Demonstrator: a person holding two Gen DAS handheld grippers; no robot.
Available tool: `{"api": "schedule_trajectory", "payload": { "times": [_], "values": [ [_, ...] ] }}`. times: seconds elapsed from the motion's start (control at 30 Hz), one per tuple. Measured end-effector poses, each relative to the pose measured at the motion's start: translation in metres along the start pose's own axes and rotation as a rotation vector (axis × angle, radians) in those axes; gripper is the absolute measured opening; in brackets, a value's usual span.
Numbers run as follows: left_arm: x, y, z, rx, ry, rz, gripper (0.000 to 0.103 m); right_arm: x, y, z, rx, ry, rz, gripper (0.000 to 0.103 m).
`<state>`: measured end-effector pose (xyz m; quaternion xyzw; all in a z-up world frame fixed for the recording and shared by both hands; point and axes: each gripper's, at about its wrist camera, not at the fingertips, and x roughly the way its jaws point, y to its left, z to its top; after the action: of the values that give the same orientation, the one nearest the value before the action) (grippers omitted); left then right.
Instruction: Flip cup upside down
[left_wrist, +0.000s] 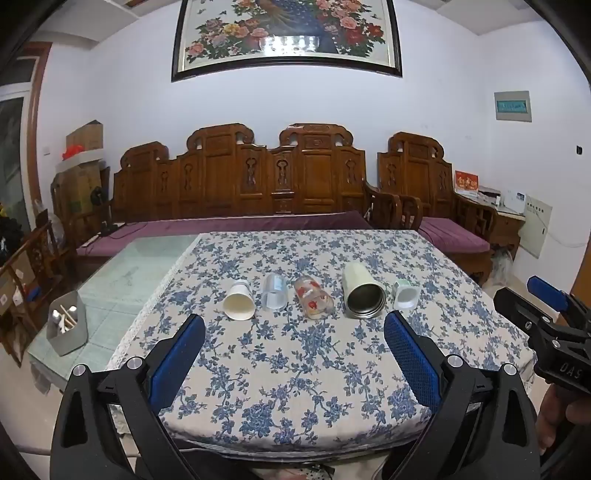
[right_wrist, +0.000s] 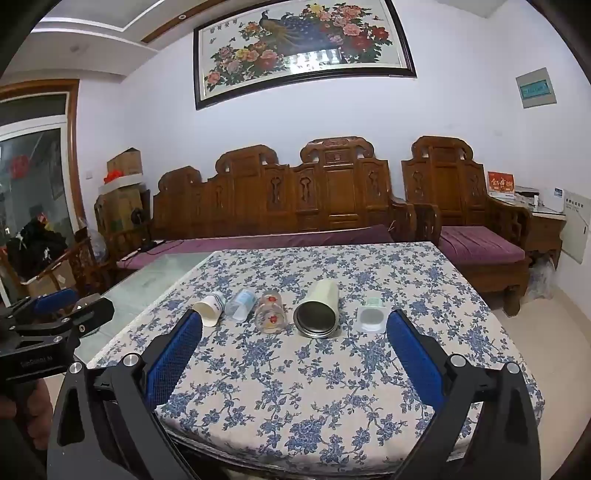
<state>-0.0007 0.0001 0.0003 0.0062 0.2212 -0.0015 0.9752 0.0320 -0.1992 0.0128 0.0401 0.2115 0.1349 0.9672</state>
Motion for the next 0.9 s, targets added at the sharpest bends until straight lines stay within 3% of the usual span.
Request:
{"api": "schedule_trajectory", "payload": {
  "times": [0.9],
  "values": [
    [-0.0073,-0.0018,0.0071,-0.001,-0.016,-0.015,0.094,0.0002,0.0034,0.0024,0.001,0.010,-0.006,0.101]
  ]
}}
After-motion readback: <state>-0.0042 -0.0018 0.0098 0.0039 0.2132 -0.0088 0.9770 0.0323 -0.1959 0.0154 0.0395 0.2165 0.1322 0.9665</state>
